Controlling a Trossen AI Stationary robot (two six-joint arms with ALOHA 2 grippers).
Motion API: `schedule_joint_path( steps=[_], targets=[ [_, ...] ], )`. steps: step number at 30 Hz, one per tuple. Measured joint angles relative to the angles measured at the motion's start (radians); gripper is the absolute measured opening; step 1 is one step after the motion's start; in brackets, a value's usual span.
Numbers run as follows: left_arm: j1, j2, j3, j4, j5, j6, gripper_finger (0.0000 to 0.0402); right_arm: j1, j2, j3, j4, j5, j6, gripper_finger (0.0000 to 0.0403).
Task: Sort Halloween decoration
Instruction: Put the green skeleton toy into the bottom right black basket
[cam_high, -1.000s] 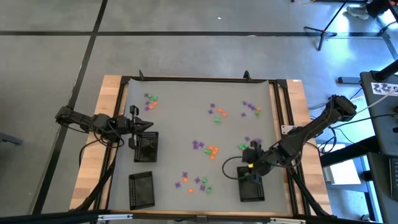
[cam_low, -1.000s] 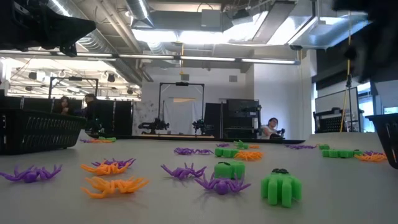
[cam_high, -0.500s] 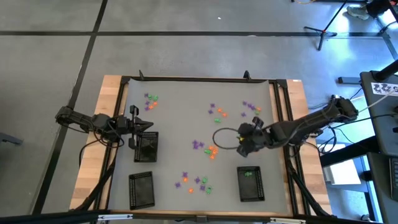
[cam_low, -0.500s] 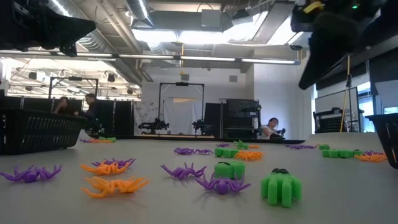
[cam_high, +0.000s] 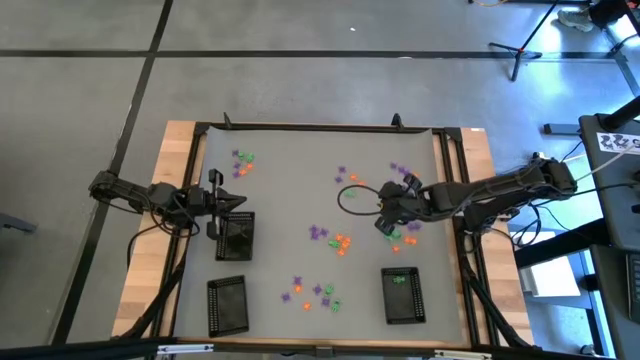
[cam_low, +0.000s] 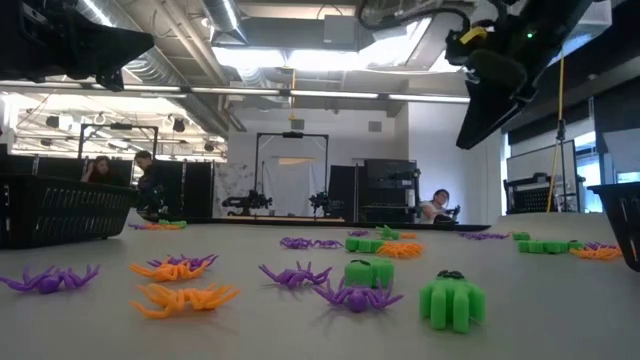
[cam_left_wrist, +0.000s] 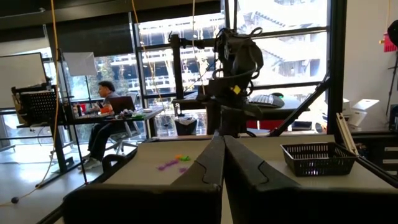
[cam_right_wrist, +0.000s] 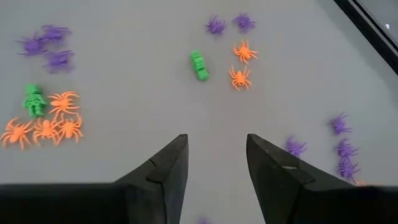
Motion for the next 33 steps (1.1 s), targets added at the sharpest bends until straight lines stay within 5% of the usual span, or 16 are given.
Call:
schedule_joint_path(
  steps=[8, 14, 22, 33],
  targets=[
    [0.000, 0.000, 0.001, 0.090, 0.005, -0.001, 0.0000, -0.045, 0.033, 0.000, -0.037, -0.003, 0.000, 0.0159],
    [0.000, 0.002, 0.001, 0.103, 0.085, -0.026, 0.0000, -0.117, 0.054, 0.000, -0.107, -0.105, -0.023, 0.0159],
    [0.000, 0.004, 0.001, 0.113, 0.083, -0.097, 0.0000, -0.257, 0.042, -0.010, -0.234, -0.065, 0.009, 0.0159],
    [0.000, 0.105, 0.004, 0.154, 0.071, -0.134, 0.0000, -0.525, 0.034, -0.242, -0.085, -0.092, -0.004, 0.0159]
  ],
)
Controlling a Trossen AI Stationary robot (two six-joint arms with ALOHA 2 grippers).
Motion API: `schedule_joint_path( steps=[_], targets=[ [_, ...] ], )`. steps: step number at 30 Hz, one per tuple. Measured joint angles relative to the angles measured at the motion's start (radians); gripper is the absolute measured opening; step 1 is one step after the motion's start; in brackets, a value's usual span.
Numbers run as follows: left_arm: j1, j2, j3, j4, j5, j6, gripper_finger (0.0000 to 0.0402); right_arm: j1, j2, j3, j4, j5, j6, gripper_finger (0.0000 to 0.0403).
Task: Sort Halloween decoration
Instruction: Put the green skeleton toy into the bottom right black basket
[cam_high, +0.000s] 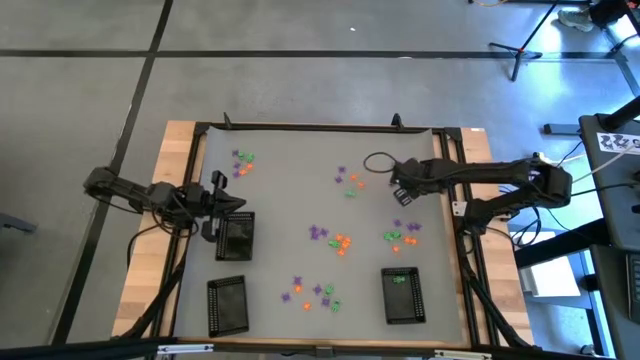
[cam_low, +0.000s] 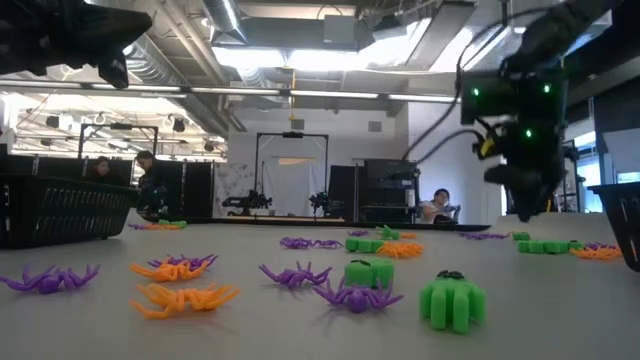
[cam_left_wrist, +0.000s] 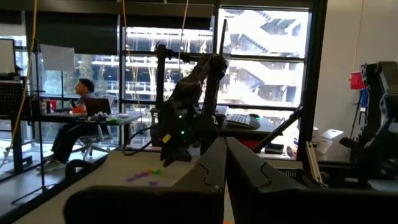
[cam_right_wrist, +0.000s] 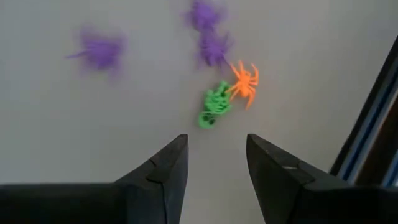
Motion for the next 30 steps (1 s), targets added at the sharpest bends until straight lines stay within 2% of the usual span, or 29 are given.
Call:
schedule_joint_path(
  steps=[10, 22, 30],
  targets=[
    [0.000, 0.203, 0.072, 0.021, -0.028, -0.039, 0.0000, -0.107, 0.000, -0.084, 0.225, -0.072, -0.049, 0.0159],
    [0.009, 0.588, 0.267, -0.032, -0.075, -0.060, 0.0000, -0.120, 0.002, -0.084, 0.230, -0.066, -0.043, 0.0159],
    [0.061, 0.734, 0.315, -0.031, -0.057, -0.114, 0.0000, -0.120, 0.002, -0.086, 0.221, -0.065, -0.041, 0.0159]
  ],
)
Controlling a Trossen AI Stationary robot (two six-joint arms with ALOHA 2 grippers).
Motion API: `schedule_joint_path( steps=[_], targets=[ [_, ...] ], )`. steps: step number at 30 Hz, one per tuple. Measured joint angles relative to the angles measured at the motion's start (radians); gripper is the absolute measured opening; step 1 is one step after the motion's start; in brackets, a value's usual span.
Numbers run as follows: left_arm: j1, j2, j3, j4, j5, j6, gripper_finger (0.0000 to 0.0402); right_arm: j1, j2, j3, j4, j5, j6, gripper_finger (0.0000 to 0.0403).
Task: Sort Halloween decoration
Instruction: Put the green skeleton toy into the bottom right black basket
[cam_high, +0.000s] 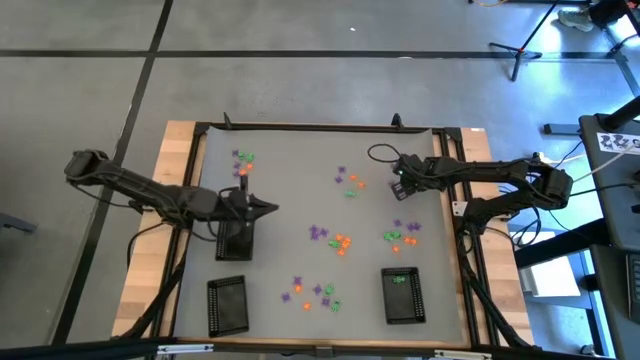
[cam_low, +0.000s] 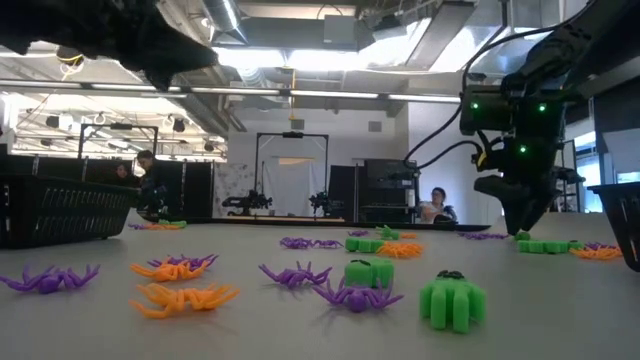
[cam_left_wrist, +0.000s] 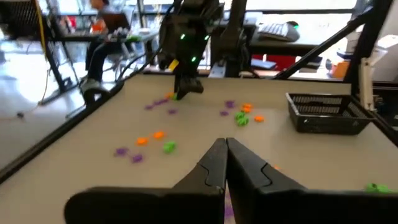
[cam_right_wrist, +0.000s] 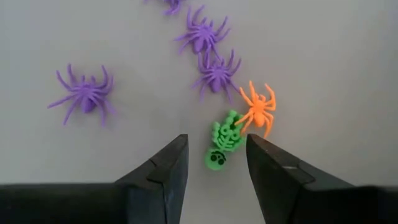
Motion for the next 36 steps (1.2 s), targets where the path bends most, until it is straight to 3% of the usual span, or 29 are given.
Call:
schedule_joint_path(
  steps=[5, 13, 23, 25, 31, 36],
  targets=[
    [0.053, 0.041, 0.004, 0.007, 0.072, -0.016, 0.0000, 0.000, 0.000, -0.039, 0.032, 0.001, 0.023, 0.0159],
    [0.078, 0.046, 0.004, 0.011, 0.083, -0.017, 0.0000, 0.002, -0.005, -0.110, 0.116, 0.009, 0.027, 0.0147],
    [0.091, 0.046, 0.004, 0.011, 0.079, -0.016, 0.0000, 0.002, -0.011, -0.111, 0.137, -0.005, -0.030, 0.0019],
    [0.091, 0.046, 0.004, 0.011, 0.079, -0.016, 0.0000, 0.005, -0.029, -0.100, 0.116, -0.017, -0.035, 0.0014],
    [0.091, 0.046, 0.004, 0.010, 0.062, -0.016, 0.0000, 0.120, -0.140, -0.001, -0.054, -0.030, -0.014, 0.0028],
    [0.091, 0.046, 0.004, 0.010, 0.060, -0.016, 0.0000, 0.316, -0.238, 0.099, -0.173, -0.085, 0.020, 0.0012]
  ],
)
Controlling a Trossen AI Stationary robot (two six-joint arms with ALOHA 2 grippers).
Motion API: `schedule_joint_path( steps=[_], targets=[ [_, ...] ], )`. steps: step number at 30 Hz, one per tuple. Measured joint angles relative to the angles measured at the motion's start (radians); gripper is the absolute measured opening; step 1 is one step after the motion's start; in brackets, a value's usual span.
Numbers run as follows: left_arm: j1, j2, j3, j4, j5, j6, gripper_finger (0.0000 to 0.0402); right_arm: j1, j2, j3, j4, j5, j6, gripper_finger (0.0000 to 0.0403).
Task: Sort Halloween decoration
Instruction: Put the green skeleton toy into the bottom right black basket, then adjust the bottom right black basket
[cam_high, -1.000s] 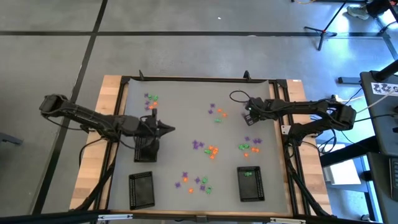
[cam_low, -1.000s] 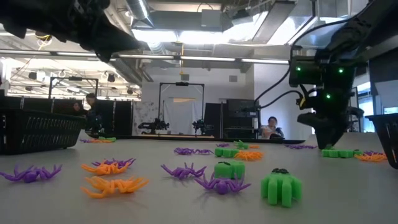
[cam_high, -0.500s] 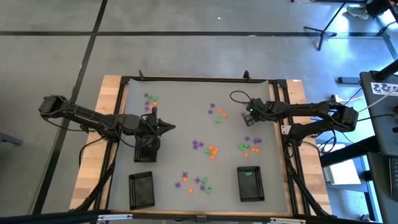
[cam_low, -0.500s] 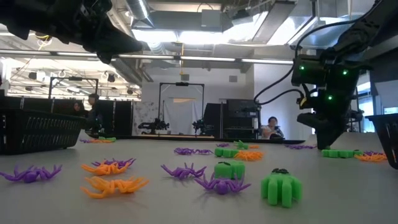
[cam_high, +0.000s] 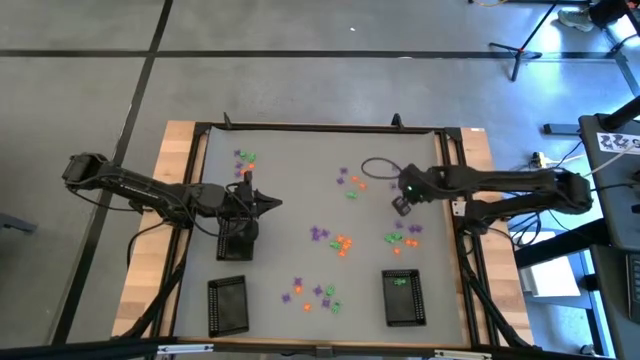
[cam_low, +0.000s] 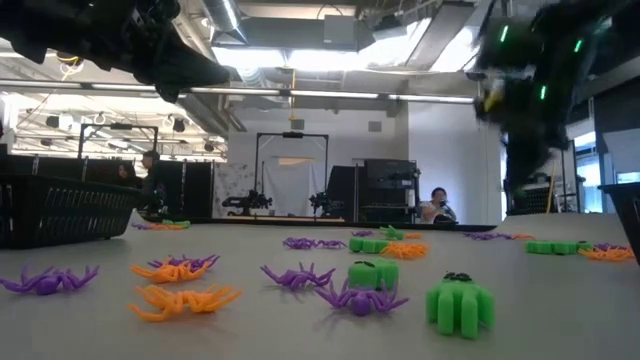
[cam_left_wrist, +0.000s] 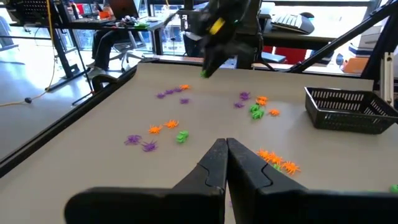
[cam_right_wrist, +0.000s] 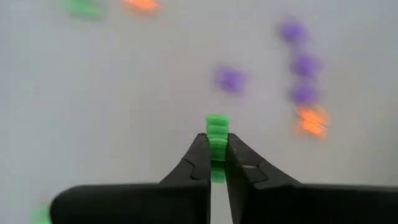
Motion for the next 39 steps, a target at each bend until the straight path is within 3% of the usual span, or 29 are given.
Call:
schedule_joint_path(
  steps=[3, 9, 13, 18, 23, 31, 39],
  targets=[
    [0.000, 0.000, 0.000, 0.000, -0.001, 0.000, 0.0000, 0.151, -0.043, 0.044, -0.022, -0.066, 0.013, 0.0019],
    [0.000, 0.000, 0.000, 0.000, -0.001, 0.000, 0.0000, 0.489, -0.048, 0.068, 0.099, -0.192, 0.185, 0.0031],
    [0.000, 0.000, 0.000, 0.000, -0.001, 0.000, 0.0000, 0.684, -0.010, 0.068, 0.164, -0.195, 0.307, 0.0025],
    [0.000, 0.000, 0.000, 0.000, -0.022, 0.000, 0.0000, 0.844, 0.062, 0.068, 0.199, -0.138, 0.429, 0.0040],
    [0.000, 0.000, 0.000, 0.000, -0.032, 0.000, 0.0000, 0.920, 0.149, 0.068, 0.238, -0.125, 0.455, 0.0089],
    [0.000, 0.000, 0.000, 0.000, -0.052, 0.007, 0.0000, 0.922, 0.197, 0.068, 0.271, -0.087, 0.423, 0.0183],
    [0.000, 0.000, 0.000, 0.000, -0.053, 0.007, 0.0000, 0.922, 0.197, 0.068, 0.185, -0.006, 0.412, 0.0196]
  ],
)
